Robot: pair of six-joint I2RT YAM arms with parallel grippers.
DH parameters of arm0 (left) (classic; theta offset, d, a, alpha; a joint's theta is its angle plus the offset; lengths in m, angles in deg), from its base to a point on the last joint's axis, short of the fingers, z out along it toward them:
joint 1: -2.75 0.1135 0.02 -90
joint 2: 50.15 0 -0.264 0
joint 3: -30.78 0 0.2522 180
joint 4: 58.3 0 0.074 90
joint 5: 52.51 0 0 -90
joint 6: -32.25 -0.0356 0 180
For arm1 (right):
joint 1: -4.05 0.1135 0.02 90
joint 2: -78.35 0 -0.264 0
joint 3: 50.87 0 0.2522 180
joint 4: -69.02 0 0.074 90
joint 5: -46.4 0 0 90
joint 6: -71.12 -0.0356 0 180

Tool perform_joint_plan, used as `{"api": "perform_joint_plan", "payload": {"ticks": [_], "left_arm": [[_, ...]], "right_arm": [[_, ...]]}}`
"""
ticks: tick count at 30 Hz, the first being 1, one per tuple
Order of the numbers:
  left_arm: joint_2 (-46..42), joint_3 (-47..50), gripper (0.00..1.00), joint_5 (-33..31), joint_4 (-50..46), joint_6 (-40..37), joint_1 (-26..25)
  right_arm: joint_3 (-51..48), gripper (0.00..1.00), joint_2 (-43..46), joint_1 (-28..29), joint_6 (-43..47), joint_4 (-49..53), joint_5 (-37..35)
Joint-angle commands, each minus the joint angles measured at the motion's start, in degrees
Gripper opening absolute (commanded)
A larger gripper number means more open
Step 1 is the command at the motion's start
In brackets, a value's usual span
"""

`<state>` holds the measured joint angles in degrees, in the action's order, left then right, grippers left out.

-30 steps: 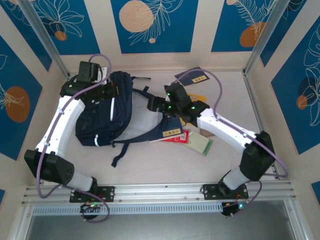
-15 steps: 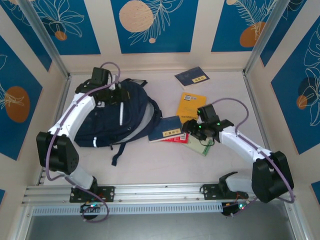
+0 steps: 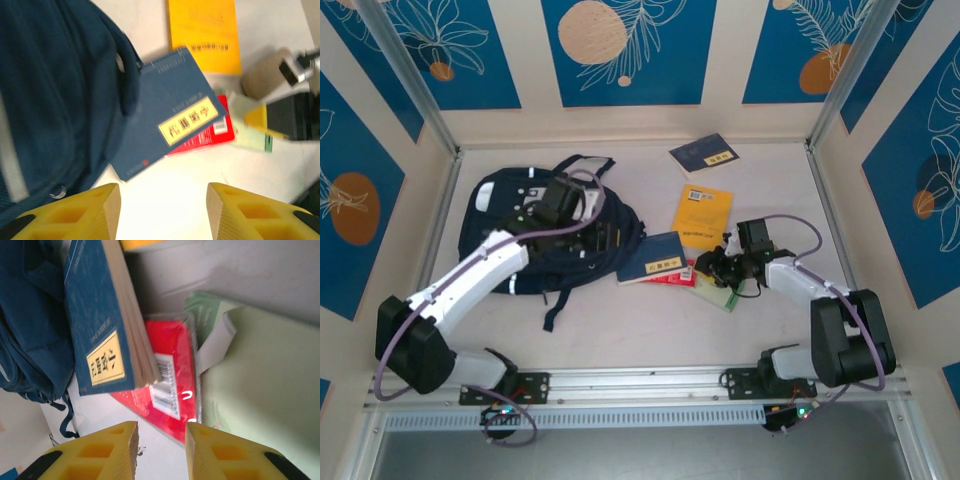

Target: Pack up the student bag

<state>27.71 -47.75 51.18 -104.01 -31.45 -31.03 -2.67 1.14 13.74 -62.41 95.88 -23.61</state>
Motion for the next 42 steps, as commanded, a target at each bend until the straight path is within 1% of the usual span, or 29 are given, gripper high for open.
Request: {"api": "perform_joint_plan", "payload": {"ticks": [1,3,7,11,15,19,23,26,29,32,34,40,42], "left_arm": [[0.3,5.9,0.44,2.1,6.0,1.8,-2.9],[1.0,7.7,0.41,2.8,7.0,1.9,-4.2],[2.2,10.6,0.38,2.3,10.4,3.0,-6.0],[5.4,11.9,0.36,1.1,12.9,3.2,-7.5],[9.9,12.2,0.33,0.5,13.6,3.0,-8.0],[13.5,13.2,0.29,1.7,16.4,3.4,-8.2],[16.8,13.0,0.24,2.8,17.2,3.4,-8.3],[17.4,12.9,0.23,3.0,17.0,3.3,-8.4],[16.7,12.9,0.22,2.5,16.4,3.2,-8.3],[15.6,12.5,0.23,1.8,15.5,3.1,-8.4],[14.9,12.1,0.26,1.6,14.8,3.0,-8.4],[10.5,10.5,0.42,-0.9,11.0,1.5,-8.4],[8.6,9.9,0.5,-2.7,9.3,0.4,-8.8]], "right_arm": [[-1.5,0.31,-1.9,-1.7,1.5,-2.5,3.9],[-1.9,0.31,-2.5,-2.2,1.7,-3.2,4.3],[-1.9,0.3,-5.0,-2.0,1.7,-4.7,5.5],[-2.0,0.3,-7.7,-1.5,1.2,-7.1,7.3],[-1.7,0.3,-8.4,-0.3,1.8,-7.8,8.2],[-2.1,0.28,-8.4,0.1,1.4,-9.3,9.1],[-2.3,0.2,-8.5,0.1,0.6,-11.0,10.1],[-2.5,0.08,-7.5,0.1,1.0,-10.2,9.0],[-3.3,0.0,-5.1,-0.1,0.7,-9.7,7.8],[-3.6,0.0,-2.3,-0.1,0.5,-8.5,6.4],[-3.8,0.0,-0.5,-0.2,0.5,-7.4,5.6],[-3.6,0.0,7.3,-0.8,-1.1,-0.5,2.0],[-3.7,0.0,10.6,-0.8,-2.7,1.7,1.5]]}}
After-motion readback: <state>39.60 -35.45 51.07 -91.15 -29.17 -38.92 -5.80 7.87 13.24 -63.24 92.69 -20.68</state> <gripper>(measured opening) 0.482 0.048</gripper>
